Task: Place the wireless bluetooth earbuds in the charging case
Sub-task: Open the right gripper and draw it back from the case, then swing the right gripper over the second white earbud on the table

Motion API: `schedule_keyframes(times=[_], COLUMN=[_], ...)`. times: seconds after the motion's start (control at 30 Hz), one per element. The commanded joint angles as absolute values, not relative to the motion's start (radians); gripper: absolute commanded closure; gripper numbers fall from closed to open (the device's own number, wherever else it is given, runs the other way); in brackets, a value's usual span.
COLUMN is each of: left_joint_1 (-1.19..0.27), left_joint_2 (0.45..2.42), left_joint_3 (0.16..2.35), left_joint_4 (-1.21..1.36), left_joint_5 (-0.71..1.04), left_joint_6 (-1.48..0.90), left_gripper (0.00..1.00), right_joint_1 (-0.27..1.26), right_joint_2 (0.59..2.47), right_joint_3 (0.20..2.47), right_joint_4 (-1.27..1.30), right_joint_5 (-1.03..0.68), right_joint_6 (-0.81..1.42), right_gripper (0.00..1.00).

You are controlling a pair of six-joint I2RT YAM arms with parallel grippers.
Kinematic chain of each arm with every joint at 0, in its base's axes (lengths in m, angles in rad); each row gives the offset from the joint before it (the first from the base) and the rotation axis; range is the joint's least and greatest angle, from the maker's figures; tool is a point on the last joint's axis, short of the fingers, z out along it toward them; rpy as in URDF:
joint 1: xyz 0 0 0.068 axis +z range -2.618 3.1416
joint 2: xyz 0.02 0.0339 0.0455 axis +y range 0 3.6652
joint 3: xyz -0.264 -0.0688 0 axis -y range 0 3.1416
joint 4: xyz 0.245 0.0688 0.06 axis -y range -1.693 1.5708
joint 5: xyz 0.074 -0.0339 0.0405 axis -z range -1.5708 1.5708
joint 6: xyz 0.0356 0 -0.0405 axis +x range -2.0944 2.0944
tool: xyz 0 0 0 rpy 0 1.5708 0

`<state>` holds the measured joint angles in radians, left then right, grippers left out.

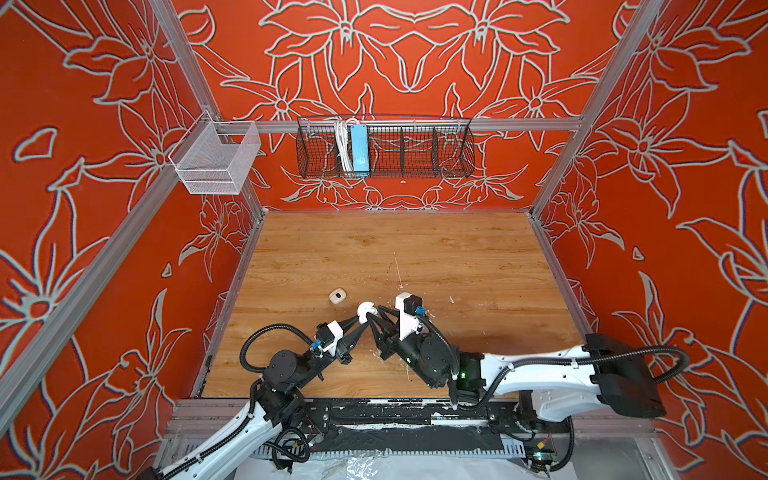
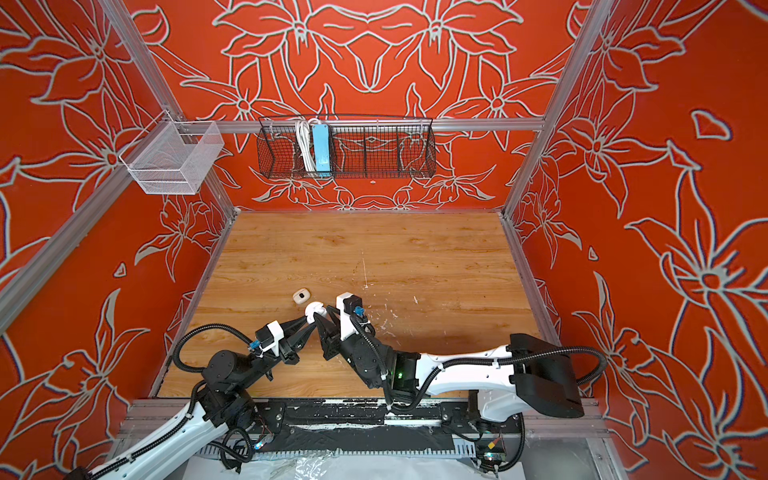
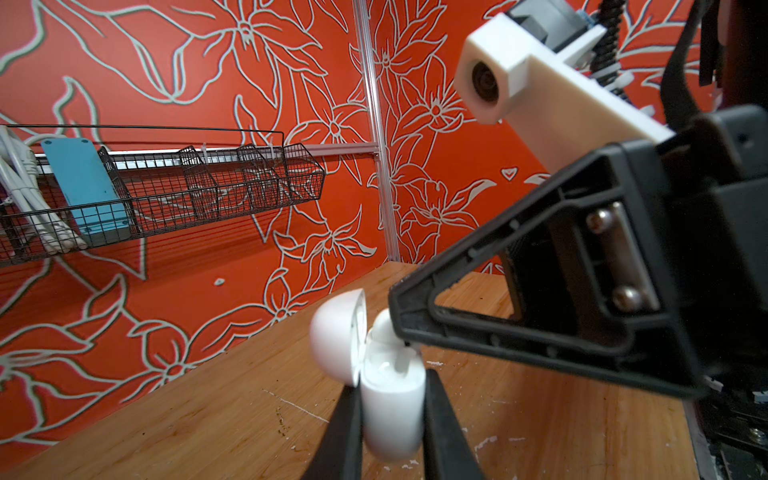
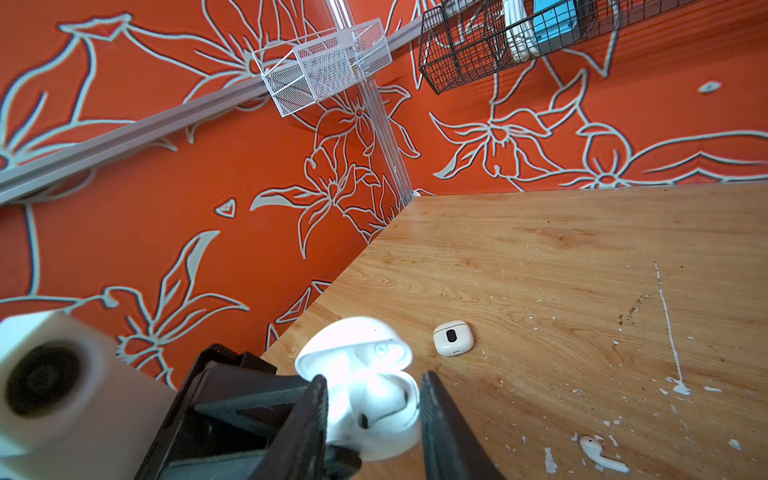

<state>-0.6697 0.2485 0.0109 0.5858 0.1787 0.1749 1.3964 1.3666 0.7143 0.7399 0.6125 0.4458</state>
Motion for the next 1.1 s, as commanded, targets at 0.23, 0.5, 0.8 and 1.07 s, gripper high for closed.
schedule_keyframes(times=[0.23,0.5,0.8,1.07], left_joint_1=[-0.676,-0.675,-0.675,-0.673], left_joint_2=[0.247,0.301,0.395,0.334], left_joint_3=[0.015,0.043,0.087,0.076], left_joint_4=[0.609,0.531,0.476,0.462], left_joint_5=[0.143,-0.065,-0.14,-0.127], left_joint_6=[0.157,0.115,0.146,0.16], left_gripper=[1.0,1.0,1.0,1.0], right_joint_1=[1.389,1.226,0.931,0.817], right_joint_2=[1.165,1.095,1.345,1.732], right_joint_3=[0.713,0.709,0.814,1.055], right_joint_4=[0.493,0.146,-0.172,-0.287], right_joint_5=[0.791,0.739,0.406,0.166], right_joint_6=[0.403,0.603,0.698,0.636], right_gripper=[0.51,0.52,0.6,0.8])
